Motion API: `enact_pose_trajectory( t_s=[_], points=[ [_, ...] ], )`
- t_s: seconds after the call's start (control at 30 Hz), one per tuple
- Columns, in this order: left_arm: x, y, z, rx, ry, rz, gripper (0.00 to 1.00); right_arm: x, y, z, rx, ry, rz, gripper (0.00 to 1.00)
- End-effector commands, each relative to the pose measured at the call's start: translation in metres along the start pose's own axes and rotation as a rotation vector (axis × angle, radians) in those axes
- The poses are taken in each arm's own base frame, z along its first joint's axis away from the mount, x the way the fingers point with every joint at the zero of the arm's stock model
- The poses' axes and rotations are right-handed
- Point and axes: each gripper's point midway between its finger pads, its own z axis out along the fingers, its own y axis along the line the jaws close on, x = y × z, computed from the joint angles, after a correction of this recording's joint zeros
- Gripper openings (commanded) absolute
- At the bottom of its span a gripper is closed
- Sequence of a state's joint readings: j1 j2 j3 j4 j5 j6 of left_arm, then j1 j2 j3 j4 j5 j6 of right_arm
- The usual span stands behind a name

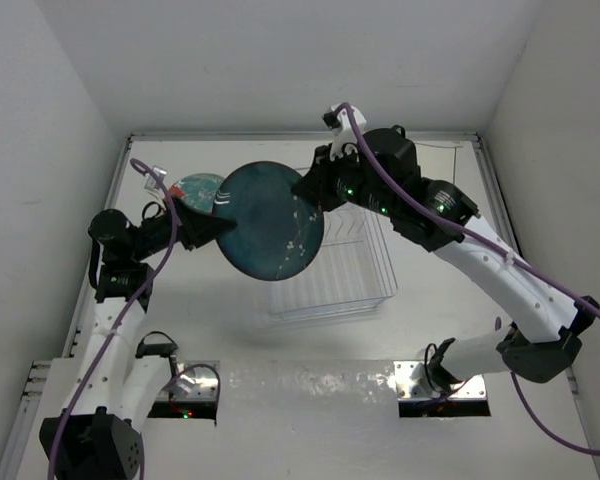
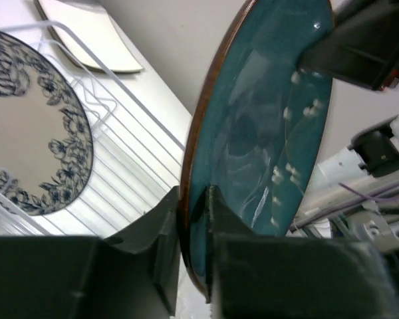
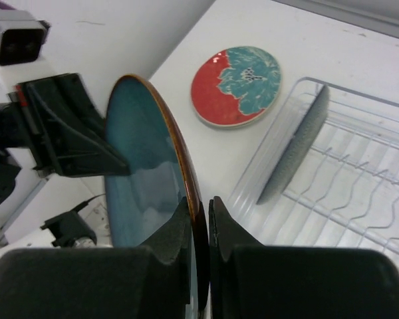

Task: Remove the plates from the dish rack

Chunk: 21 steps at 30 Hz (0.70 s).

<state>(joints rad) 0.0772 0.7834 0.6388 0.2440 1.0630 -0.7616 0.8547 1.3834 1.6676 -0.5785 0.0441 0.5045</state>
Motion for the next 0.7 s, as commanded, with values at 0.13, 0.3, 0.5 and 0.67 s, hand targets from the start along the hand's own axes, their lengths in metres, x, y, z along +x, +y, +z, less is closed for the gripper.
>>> enact_pose_trajectory(
  t_s=[0.13,0.3,0.5,0.67],
  points=[
    [-0.009,-0.020,-0.001,0.051,-0.036,0.029,0.00,-0.084,0.007,-0.028,-0.140,-0.323,0.116,0.00],
    [-0.044,-0.027,0.001,0.017,-0.206,-0.074,0.00,-0.075,-0.020,-0.021,-0.115,-0.320,0.144,0.24],
    [-0.090,-0.038,0.000,0.041,-0.393,-0.278,0.00,-0.063,-0.053,-0.016,-0.034,-0.287,0.183,0.62],
    [-0.124,0.000,-0.009,-0.150,-0.519,-0.417,0.00,-0.054,-0.079,-0.025,0.061,-0.263,0.195,0.84]
  ],
)
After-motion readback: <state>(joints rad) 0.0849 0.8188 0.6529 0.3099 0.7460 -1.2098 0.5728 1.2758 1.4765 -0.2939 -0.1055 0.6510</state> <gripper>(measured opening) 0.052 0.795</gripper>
